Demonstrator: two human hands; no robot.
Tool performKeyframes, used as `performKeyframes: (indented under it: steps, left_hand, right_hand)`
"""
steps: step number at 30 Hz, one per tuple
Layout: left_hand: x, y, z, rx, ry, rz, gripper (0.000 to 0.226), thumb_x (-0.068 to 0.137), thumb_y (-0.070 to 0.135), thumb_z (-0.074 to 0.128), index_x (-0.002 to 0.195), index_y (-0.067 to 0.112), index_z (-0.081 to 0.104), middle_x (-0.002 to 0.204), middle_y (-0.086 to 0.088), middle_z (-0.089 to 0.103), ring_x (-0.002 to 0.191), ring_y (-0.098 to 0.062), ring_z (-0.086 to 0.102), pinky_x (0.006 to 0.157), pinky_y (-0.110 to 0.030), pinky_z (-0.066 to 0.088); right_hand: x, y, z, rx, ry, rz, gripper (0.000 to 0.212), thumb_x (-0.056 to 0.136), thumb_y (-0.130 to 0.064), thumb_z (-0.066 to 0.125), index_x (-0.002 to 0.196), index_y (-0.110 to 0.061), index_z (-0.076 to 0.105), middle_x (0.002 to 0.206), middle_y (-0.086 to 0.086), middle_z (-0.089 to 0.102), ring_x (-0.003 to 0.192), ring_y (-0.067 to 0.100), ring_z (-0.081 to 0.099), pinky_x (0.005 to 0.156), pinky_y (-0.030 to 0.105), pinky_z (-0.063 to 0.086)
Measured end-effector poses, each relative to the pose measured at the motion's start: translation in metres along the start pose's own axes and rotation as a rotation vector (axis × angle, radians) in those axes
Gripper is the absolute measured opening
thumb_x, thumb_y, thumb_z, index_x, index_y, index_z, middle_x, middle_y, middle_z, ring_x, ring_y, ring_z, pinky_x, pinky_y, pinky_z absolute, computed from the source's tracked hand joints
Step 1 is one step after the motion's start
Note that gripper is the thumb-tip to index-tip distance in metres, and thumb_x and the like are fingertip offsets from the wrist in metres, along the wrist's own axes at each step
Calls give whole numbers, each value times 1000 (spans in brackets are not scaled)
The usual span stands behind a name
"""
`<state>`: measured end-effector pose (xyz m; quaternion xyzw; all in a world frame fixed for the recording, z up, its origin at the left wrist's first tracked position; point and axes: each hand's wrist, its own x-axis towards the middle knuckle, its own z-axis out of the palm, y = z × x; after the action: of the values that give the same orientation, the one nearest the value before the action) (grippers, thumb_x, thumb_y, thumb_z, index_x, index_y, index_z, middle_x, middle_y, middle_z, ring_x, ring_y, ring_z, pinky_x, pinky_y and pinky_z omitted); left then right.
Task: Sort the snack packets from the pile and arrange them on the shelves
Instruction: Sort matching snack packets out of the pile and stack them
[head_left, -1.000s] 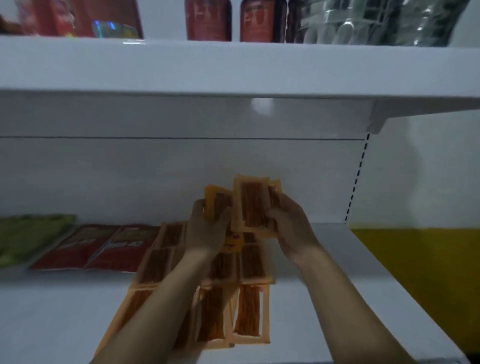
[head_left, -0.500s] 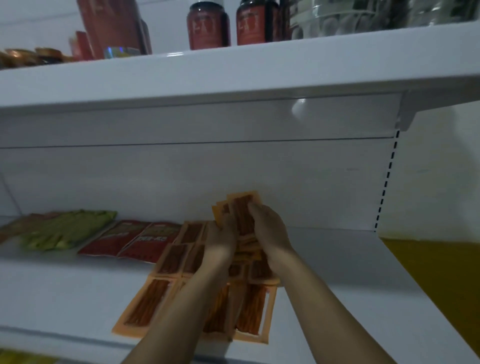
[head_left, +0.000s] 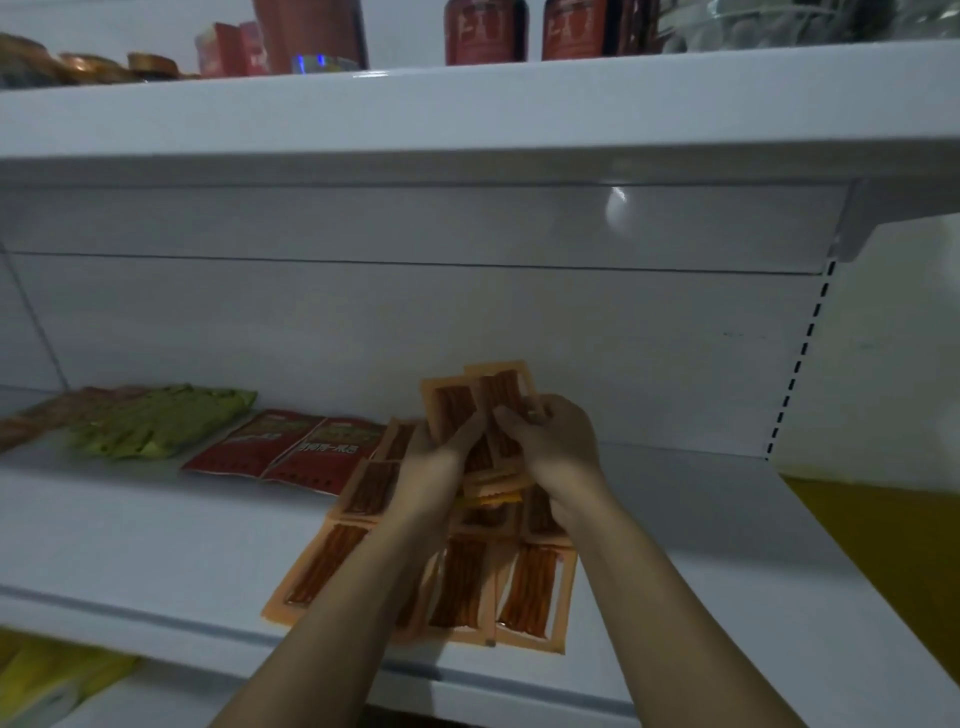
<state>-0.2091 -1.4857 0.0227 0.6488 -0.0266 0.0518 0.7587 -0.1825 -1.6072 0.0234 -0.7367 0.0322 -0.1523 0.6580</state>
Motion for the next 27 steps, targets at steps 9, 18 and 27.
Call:
performKeyframes:
  steps: [9, 18, 27]
  left_hand:
    - [12, -1, -36, -28, -138, 34, 19, 88, 6, 64, 105, 8, 72, 103, -17, 74, 95, -33, 71, 89, -50, 56]
    - [32, -10, -85, -110, -114, -14, 15, 87, 3, 64, 100, 6, 71, 97, -16, 75, 88, -31, 72, 83, -46, 57]
    - [43, -29, -108, -78, -274, -1, 58, 64, 32, 79, 117, 13, 66, 108, -8, 74, 101, -26, 71, 95, -51, 53]
  right_hand:
    - [-19, -6, 10, -130, 22, -60, 44, 90, -36, 68, 79, 6, 66, 81, 28, 67, 69, 35, 66, 60, 34, 42]
    - [-83, 20, 13, -300, 28, 58, 43, 72, -40, 76, 110, -44, 56, 102, -6, 72, 91, 17, 71, 82, 44, 58]
    - [-119, 32, 46, -739, 122, 183, 22, 89, -42, 67, 102, -38, 50, 94, -11, 66, 80, 8, 64, 76, 36, 56]
